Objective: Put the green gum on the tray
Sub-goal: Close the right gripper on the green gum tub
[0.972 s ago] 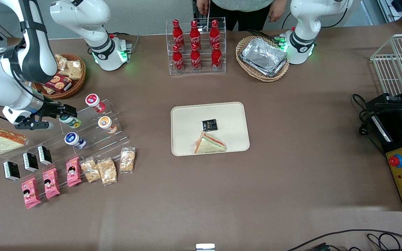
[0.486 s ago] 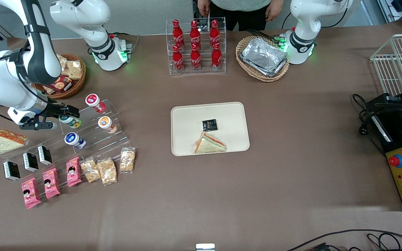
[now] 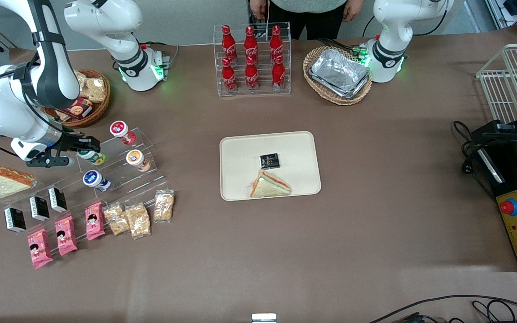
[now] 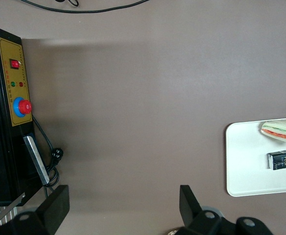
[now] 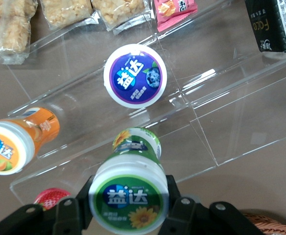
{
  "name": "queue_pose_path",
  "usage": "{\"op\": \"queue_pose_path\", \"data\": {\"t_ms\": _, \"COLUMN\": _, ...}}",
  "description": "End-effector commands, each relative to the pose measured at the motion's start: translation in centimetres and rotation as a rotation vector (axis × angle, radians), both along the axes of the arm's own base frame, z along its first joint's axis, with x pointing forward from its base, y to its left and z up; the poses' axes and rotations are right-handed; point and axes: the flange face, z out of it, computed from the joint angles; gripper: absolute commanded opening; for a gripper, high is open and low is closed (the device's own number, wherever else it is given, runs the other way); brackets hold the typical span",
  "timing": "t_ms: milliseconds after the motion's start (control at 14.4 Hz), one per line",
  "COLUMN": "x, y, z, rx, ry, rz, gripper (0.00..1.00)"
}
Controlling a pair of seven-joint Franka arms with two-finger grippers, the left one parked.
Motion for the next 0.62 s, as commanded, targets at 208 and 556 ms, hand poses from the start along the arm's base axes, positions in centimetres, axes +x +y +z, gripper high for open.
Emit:
{"op": "queue_pose_path", "data": {"t_ms": 208, "x": -0.1, "y": 0.4, "z": 3.7, "rx": -0.002, "ry": -0.068, "rz": 0.021, "gripper": 0.0}}
{"op": "queue_pose_path", "data": {"t_ms": 556, "x": 2.1, "y": 3.1, "z": 15.5, "rx": 0.01, "ry": -0.003, "rz": 0.055, "gripper": 0.0}}
